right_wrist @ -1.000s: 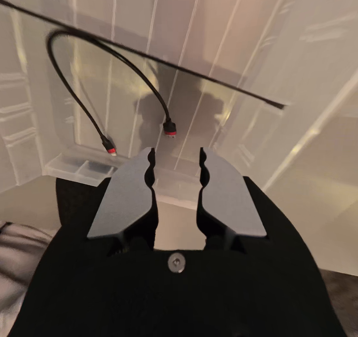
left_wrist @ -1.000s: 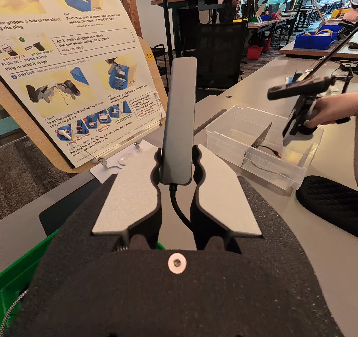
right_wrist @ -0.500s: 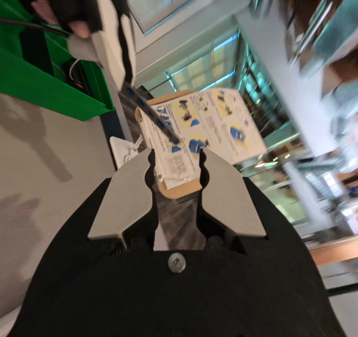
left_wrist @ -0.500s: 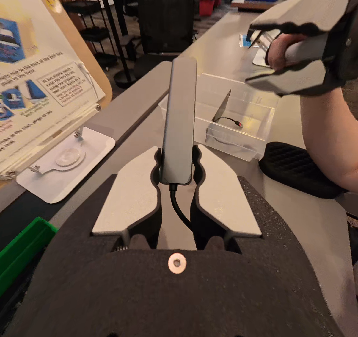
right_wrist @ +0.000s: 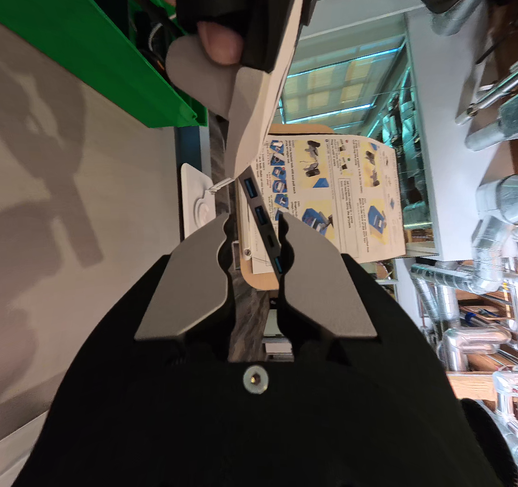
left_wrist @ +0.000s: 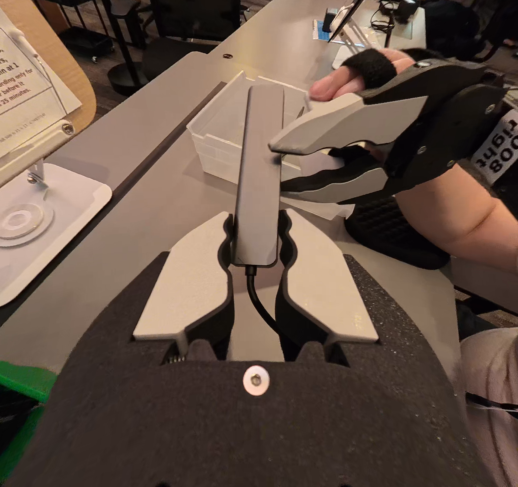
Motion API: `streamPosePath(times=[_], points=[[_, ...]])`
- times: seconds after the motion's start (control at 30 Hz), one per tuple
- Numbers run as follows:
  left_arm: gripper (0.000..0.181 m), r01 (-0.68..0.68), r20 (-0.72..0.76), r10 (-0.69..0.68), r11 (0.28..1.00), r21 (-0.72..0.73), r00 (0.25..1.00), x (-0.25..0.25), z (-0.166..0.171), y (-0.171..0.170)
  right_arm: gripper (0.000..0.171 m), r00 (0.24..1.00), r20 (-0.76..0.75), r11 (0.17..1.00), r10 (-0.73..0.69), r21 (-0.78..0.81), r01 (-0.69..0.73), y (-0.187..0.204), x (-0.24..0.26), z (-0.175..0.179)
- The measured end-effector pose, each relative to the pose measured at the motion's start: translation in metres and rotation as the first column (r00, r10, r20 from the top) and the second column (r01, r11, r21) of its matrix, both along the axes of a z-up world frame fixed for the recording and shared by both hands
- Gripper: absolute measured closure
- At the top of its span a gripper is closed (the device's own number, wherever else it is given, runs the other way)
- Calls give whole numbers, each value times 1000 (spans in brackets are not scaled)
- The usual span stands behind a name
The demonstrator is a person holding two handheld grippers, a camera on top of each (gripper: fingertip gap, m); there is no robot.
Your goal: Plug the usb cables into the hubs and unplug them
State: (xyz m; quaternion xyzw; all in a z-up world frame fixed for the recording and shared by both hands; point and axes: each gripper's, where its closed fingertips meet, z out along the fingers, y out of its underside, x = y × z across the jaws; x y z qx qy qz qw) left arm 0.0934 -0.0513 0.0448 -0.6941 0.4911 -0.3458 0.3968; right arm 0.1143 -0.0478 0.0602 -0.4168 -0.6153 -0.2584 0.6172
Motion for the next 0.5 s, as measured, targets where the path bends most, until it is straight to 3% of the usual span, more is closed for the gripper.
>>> streamPosePath(times=[0.1,0.17,0.23,0.3,0.4,0.5], points=[[150,51,-17,-51,999,-14,999,3,-4,-9,156,999,37,999,-14,39,13,3,-1,-2],[147,81,-3,-81,997,1,997,4,-2,-12,159,998,58,998,-23,-55,26,5,2,-12],[131,106,140,-103,994,-12,985,5,20,-16,159,998,10,993,-58,-98,58,11,16,-8],[124,106,286,-98,994,-12,953,-6,49,-17,159,977,-37,970,-208,-139,201,30,58,-1],[121,-6,373,-13,999,51,928,-35,77,-6,159,869,-113,865,-482,-215,453,54,156,2],[124,-55,354,21,995,87,935,-56,85,-4,159,691,-125,685,-712,-338,645,58,252,-17]])
